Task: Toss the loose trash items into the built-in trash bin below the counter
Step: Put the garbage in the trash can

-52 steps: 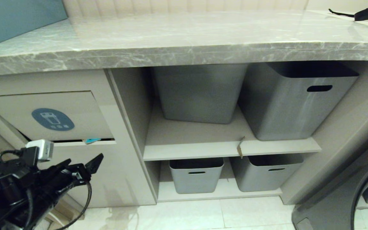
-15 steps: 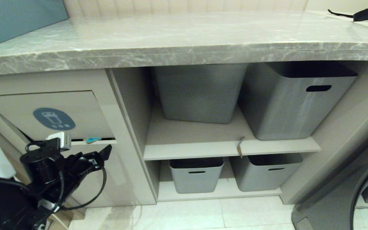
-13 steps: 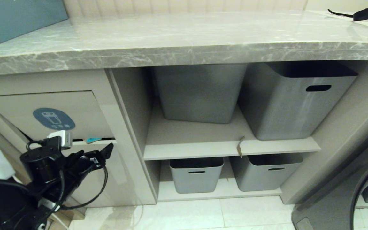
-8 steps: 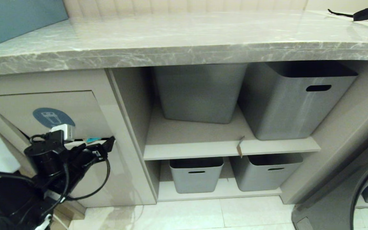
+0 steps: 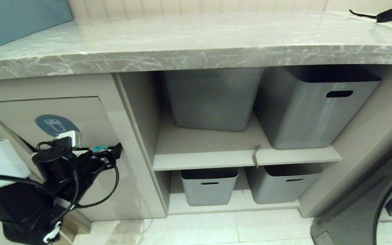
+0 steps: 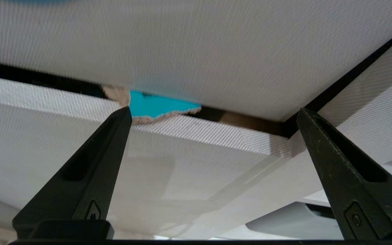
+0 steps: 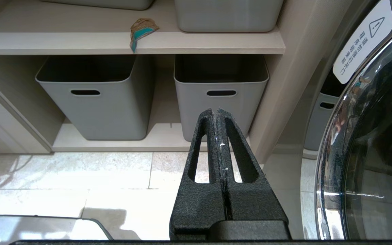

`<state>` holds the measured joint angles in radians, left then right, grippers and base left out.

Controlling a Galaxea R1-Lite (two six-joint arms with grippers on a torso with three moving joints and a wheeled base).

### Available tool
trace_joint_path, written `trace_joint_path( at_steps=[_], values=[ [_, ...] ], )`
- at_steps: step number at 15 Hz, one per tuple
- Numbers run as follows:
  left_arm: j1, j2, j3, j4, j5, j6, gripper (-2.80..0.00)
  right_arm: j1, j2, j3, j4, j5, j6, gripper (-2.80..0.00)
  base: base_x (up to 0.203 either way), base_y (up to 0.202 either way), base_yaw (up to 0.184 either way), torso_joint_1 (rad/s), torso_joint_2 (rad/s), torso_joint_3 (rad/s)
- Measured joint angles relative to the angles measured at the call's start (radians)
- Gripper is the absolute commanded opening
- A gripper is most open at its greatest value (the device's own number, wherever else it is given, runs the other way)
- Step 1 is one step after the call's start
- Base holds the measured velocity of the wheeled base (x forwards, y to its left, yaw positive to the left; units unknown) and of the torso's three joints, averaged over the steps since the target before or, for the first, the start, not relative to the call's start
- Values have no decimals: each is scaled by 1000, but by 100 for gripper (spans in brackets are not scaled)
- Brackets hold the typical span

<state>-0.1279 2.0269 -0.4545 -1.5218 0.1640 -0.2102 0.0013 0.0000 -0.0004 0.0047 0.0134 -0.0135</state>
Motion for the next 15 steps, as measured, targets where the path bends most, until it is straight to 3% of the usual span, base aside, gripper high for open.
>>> trace_joint_path(
  at_steps=[15],
  values=[
    [-12,84,-135,0,-1,0,0,0,0,0,0,0,0,-280,0,0,0,0,0,0]
  ],
)
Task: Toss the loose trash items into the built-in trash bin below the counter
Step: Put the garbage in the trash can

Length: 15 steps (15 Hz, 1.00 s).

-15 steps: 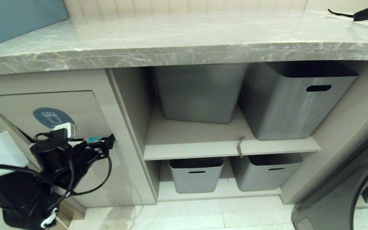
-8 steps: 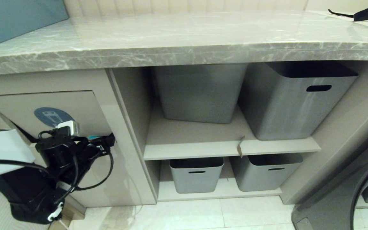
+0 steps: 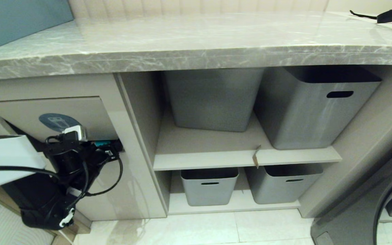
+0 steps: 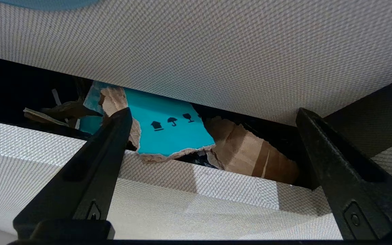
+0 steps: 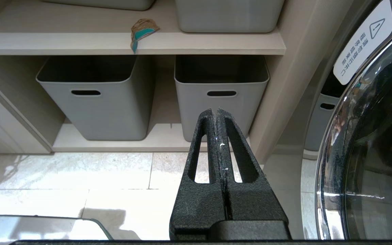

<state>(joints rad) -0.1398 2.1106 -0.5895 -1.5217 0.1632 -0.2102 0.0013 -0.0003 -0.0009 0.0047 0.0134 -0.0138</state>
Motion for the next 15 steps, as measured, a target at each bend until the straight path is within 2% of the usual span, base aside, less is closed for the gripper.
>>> trace_joint_path(
  at_steps=[9,15],
  values=[
    [-3,-130,129,0,-3,8,0,0,0,0,0,0,0,-280,0,0,0,0,0,0],
    [9,-268,357,0,-1,-8,0,0,0,0,0,0,0,-280,0,0,0,0,0,0]
  ],
)
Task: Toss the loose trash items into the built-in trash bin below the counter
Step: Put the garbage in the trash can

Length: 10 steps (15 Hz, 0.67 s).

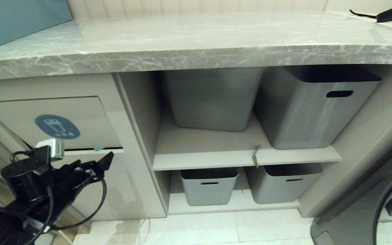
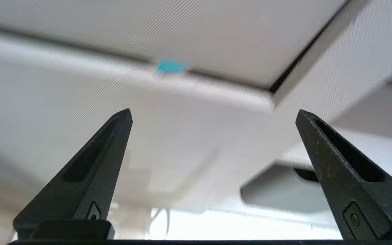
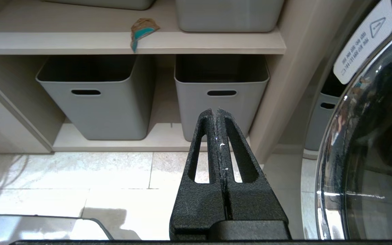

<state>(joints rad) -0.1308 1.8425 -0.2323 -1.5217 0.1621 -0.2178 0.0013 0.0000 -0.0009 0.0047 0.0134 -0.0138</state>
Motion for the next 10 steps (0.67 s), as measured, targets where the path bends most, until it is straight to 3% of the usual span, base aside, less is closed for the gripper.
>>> trace_joint_path(
  at_steps=[6,10],
  values=[
    [37,-246,204,26,2,-22,0,0,0,0,0,0,0,-280,0,0,0,0,0,0],
    [57,-323,185,75,-8,-22,0,0,0,0,0,0,0,-280,0,0,0,0,0,0]
  ],
)
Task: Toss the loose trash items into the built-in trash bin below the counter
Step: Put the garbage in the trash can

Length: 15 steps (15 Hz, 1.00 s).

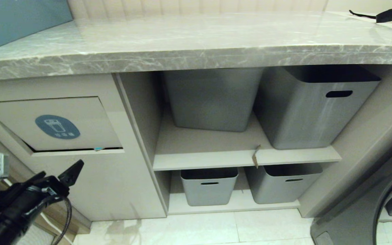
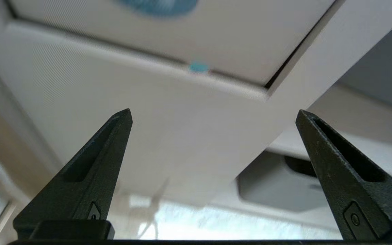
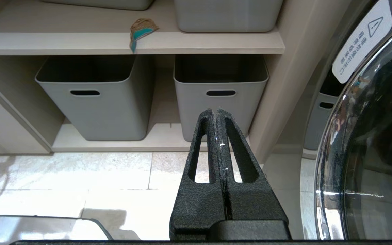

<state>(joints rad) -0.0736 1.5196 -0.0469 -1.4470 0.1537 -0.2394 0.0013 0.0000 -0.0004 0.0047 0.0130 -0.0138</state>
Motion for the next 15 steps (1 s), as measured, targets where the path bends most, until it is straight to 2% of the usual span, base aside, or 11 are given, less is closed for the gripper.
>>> trace_joint_path(
  at_steps=[3,6,10,15],
  values=[
    [7,64,-114,-5,-11,-2,0,0,0,0,0,0,0,-280,0,0,0,0,0,0],
    [41,222,-269,-22,-25,-5,0,0,0,0,0,0,0,-280,0,0,0,0,0,0],
    [83,436,-455,-71,-82,13,0,0,0,0,0,0,0,-280,0,0,0,0,0,0],
    [122,493,-545,-75,-90,54,0,0,0,0,0,0,0,-280,0,0,0,0,0,0]
  ],
)
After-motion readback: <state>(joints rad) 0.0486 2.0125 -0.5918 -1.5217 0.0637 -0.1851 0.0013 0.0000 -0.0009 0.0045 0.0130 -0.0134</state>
